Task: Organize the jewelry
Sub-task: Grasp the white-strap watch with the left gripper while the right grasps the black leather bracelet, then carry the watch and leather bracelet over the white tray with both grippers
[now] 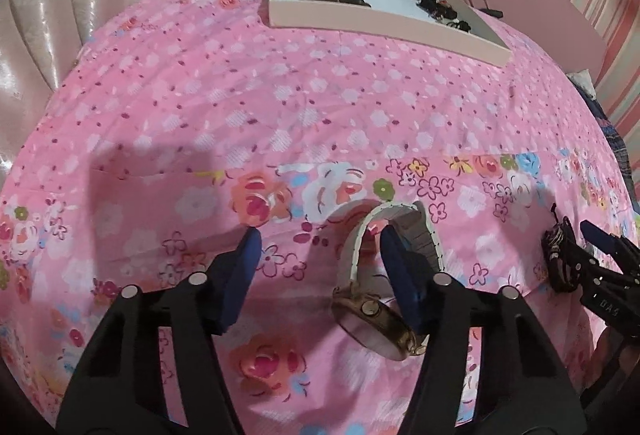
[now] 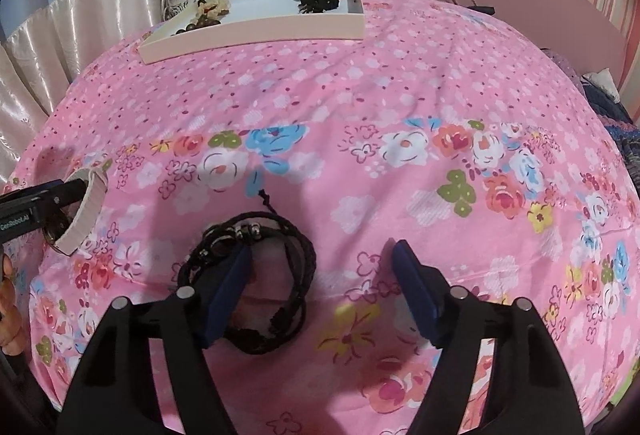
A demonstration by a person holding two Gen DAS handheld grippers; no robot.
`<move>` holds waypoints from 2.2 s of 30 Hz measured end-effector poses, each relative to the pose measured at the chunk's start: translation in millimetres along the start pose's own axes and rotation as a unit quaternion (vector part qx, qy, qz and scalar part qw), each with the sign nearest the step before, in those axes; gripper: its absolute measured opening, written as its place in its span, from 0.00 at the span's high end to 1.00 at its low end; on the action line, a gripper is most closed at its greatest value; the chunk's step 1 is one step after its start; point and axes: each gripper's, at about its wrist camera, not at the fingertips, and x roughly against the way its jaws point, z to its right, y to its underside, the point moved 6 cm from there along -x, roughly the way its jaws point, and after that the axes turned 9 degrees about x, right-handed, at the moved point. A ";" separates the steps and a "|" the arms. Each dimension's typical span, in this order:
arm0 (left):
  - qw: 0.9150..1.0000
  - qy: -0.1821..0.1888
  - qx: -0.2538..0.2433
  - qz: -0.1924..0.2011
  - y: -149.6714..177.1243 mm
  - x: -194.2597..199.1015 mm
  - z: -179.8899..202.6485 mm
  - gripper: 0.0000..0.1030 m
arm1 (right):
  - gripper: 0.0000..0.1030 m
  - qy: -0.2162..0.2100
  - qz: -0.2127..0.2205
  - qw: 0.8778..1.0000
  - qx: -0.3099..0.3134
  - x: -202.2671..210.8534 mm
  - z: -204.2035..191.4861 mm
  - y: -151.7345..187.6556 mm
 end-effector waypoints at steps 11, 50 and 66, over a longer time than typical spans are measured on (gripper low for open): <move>0.999 -0.018 -0.030 0.012 2.5 -3.8 9.2 0.52 | 0.53 0.007 0.006 1.000 0.009 -1.9 0.5 -5.5; 0.999 0.007 -0.008 0.036 -5.1 20.0 3.8 0.97 | 0.92 -0.043 0.049 0.997 -0.027 9.0 8.4 -25.2; 0.997 0.013 -0.015 0.069 -34.8 35.9 17.9 0.98 | 0.92 -0.032 0.070 0.997 -0.022 11.5 10.9 -57.1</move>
